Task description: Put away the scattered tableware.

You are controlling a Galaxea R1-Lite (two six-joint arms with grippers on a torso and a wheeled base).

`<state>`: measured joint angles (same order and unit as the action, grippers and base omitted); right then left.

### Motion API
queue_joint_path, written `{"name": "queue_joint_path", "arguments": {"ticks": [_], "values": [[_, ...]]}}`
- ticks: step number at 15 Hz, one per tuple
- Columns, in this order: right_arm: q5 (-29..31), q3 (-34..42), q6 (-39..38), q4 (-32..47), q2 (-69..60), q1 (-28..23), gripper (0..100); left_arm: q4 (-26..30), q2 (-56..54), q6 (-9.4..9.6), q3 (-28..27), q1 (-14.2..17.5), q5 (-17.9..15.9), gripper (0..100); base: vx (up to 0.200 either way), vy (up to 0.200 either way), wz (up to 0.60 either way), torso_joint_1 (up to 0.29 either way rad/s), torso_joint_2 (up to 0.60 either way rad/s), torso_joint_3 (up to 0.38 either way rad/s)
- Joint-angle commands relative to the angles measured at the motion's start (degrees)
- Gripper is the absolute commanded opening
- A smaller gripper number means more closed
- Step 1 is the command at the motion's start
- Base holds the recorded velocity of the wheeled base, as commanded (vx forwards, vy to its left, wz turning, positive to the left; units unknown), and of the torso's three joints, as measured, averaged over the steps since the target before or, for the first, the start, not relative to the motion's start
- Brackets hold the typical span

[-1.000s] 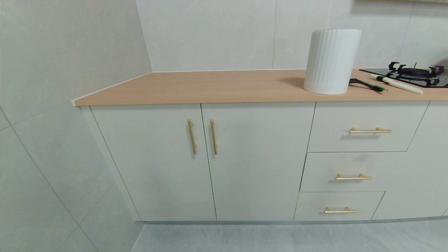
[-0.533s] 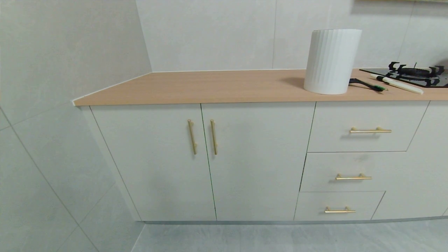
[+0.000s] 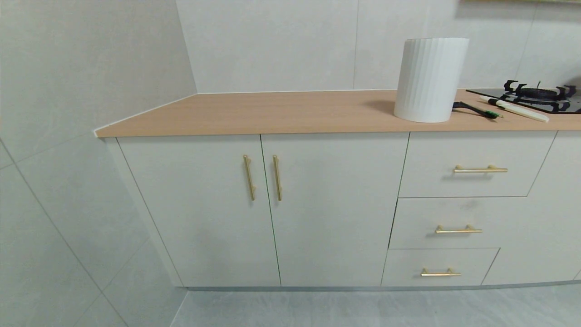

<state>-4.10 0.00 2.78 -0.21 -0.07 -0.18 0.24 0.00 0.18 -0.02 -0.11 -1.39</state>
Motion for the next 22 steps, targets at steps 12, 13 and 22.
{"name": "queue_joint_path", "arguments": {"ticks": [12,13,22], "values": [[0.7,0.0,-1.2,0.1,0.2,0.0,100,0.1,0.0,0.17,0.0,0.0,0.0,100,0.0,-0.133,0.0,0.001,0.0,0.0],[0.7,0.0,-1.2,0.1,0.2,0.0,100,0.1,0.0,0.17,0.0,0.0,0.0,100,0.0,-0.2,0.0,-0.002,0.0,0.002],[0.8,0.0,-1.2,0.1,0.2,0.0,100,0.1,0.0,0.17,0.0,0.0,0.0,100,0.0,-0.2,0.0,0.002,0.0,0.0]]}}
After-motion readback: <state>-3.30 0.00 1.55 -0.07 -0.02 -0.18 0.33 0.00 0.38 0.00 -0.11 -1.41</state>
